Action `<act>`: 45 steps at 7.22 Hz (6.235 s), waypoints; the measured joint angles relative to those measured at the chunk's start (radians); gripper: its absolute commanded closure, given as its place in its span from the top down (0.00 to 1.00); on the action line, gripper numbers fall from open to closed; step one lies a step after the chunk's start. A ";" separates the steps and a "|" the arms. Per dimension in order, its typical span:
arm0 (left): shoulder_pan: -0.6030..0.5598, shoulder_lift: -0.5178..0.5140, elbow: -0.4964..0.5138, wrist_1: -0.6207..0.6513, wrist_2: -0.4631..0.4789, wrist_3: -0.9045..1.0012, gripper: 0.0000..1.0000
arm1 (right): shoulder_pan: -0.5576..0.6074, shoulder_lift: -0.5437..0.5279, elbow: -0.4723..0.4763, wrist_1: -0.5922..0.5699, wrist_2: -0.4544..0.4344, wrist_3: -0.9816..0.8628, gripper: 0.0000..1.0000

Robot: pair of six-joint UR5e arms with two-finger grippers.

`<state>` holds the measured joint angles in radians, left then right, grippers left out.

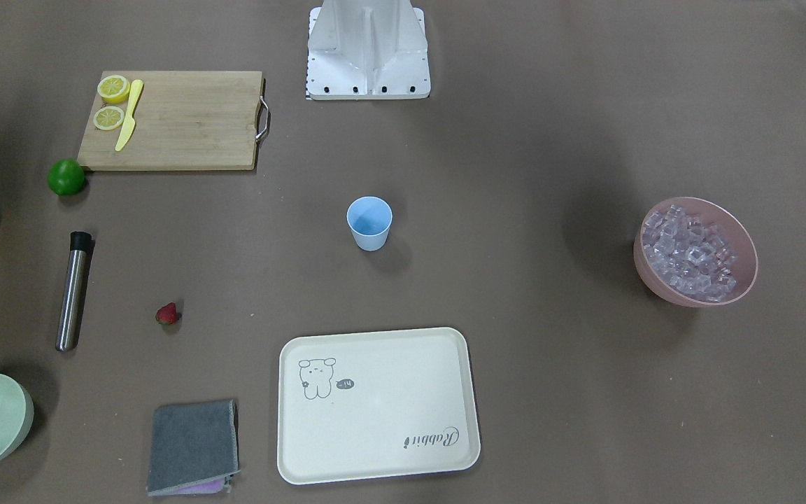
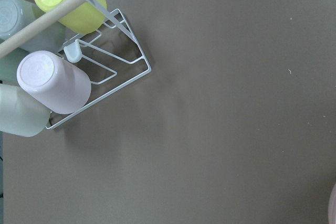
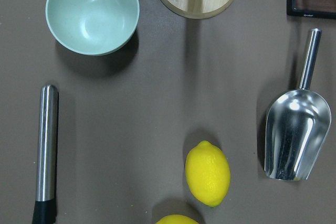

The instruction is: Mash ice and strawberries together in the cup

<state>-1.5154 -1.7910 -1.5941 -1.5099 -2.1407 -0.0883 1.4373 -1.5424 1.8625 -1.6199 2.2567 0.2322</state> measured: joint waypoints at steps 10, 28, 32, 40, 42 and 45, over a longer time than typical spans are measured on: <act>0.140 0.026 -0.070 -0.242 -0.123 0.001 0.97 | 0.000 -0.027 0.000 0.000 -0.002 0.003 1.00; 0.497 0.117 -0.007 -0.488 -0.042 0.217 0.63 | 0.000 -0.120 0.049 0.000 0.027 0.019 1.00; 0.494 0.103 -0.012 -0.486 -0.046 0.216 0.00 | 0.000 -0.142 0.070 0.000 0.027 0.020 1.00; 0.436 0.075 -0.025 -0.475 -0.082 0.135 0.97 | 0.000 -0.155 0.078 0.000 0.029 0.021 1.00; 0.449 0.044 0.021 -0.483 -0.080 0.093 0.97 | 0.000 -0.156 0.078 0.001 0.030 0.021 1.00; 0.466 0.011 0.069 -0.488 -0.082 0.087 0.86 | 0.000 -0.154 0.083 0.001 0.030 0.023 1.00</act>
<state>-1.0492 -1.7799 -1.5252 -1.9976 -2.2223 -0.0009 1.4373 -1.6967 1.9457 -1.6184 2.2871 0.2550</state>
